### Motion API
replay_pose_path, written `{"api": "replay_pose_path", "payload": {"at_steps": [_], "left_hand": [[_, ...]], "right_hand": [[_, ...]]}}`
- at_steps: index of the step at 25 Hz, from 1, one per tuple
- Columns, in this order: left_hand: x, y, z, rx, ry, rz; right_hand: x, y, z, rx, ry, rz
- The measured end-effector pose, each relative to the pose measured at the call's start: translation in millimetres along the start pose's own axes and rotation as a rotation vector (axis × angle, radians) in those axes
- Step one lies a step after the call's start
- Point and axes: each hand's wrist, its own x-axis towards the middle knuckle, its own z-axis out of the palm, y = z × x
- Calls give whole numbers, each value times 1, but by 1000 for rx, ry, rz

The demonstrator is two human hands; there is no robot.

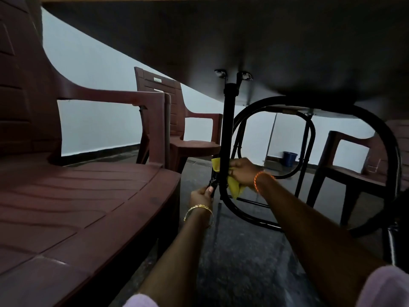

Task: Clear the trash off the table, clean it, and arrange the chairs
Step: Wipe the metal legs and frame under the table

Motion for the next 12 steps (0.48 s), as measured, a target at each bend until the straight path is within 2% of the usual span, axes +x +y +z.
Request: {"api": "replay_pose_path", "payload": {"at_steps": [3, 6, 12], "left_hand": [[-12, -5, 1, 131, 43, 24], [-19, -5, 3, 205, 74, 27], [-19, -13, -1, 483, 42, 147]], "right_hand": [[-10, 13, 18, 100, 109, 94], [-11, 10, 26, 200, 152, 135], [-14, 9, 33, 214, 213, 199]]}}
